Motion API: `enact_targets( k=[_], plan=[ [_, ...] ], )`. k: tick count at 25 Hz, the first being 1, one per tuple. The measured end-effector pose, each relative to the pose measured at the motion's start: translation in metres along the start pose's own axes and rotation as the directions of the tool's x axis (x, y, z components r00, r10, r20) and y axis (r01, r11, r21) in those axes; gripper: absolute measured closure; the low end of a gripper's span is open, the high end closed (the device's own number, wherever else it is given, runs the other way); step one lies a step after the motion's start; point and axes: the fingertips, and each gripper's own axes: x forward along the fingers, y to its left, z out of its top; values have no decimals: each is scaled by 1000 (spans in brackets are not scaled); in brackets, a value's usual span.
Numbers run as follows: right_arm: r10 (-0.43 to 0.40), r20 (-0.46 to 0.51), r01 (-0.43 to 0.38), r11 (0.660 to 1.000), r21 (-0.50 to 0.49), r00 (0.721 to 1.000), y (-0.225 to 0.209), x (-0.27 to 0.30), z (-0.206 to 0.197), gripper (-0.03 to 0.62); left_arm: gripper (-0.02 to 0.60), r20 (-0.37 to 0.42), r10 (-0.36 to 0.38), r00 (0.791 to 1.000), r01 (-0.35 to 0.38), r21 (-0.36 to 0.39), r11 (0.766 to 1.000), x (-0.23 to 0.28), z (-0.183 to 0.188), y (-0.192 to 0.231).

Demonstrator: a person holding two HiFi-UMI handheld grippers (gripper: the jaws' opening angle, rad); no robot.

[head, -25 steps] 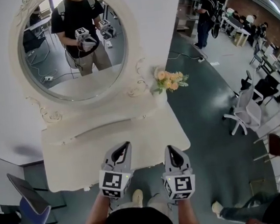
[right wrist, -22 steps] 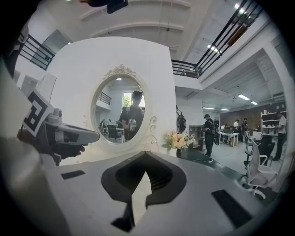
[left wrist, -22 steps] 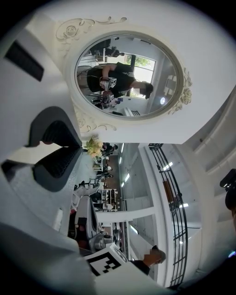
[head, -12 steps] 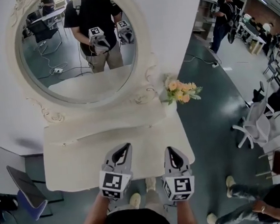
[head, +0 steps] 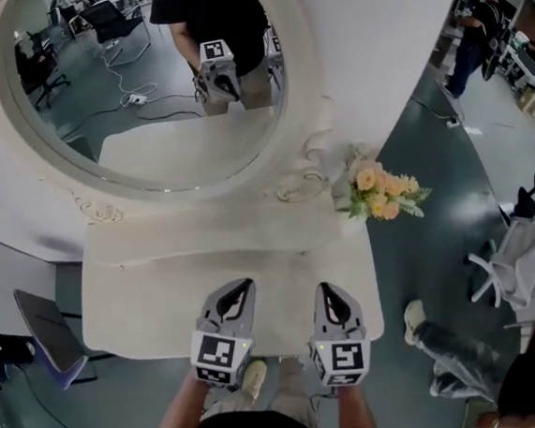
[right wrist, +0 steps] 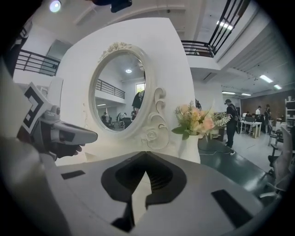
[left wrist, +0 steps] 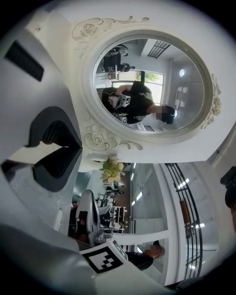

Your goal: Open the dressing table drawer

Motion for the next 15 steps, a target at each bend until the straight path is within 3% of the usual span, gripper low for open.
enact_targets(
  k=[15],
  plan=[
    [83, -84, -78, 995, 56, 993, -31, 82, -63, 595, 578, -75, 84, 994, -87, -42, 995, 63, -51, 26]
  ],
)
